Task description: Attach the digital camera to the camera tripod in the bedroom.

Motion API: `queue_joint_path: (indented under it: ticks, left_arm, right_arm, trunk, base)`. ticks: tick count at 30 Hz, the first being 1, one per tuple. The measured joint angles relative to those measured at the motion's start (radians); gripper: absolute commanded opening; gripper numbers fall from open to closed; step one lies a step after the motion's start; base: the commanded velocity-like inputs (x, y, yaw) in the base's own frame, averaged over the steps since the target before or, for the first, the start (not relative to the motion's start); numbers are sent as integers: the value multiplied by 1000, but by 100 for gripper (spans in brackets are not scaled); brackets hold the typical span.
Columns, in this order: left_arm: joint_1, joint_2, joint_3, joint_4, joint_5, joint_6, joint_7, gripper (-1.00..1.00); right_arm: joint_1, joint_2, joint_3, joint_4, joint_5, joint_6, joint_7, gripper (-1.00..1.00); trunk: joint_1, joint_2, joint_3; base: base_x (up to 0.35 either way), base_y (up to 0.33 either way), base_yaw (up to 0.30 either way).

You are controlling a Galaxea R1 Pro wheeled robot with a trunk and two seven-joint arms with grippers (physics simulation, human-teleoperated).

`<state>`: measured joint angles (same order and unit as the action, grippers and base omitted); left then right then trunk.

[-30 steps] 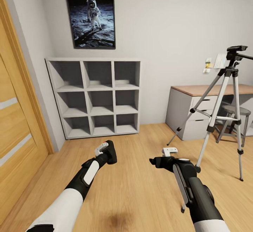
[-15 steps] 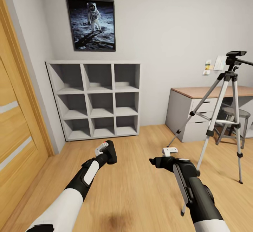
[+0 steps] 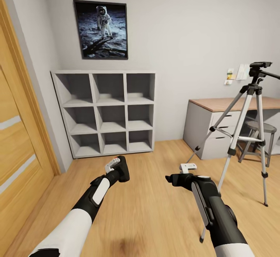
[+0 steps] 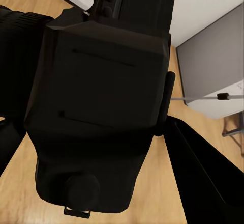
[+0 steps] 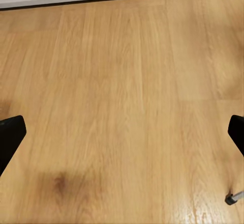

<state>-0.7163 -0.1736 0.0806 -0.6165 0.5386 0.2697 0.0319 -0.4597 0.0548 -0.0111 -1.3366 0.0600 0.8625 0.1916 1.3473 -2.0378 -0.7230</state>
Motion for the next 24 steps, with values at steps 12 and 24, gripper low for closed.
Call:
queue_joint_path:
  ticks: [12,24]
  left_arm:
    - [0,0,0,-1,0,1,0,-100]
    - [0,0,1,-1,0,1,0,-100]
  right_arm:
    - [0,1,0,0,1,0,0,100]
    - [0,2,0,0,0,-2,0,100]
  trunk:
    - [-46,84,38]
    - [-92,168,75]
  base:
    - [0,0,0]
    - [0,0,0]
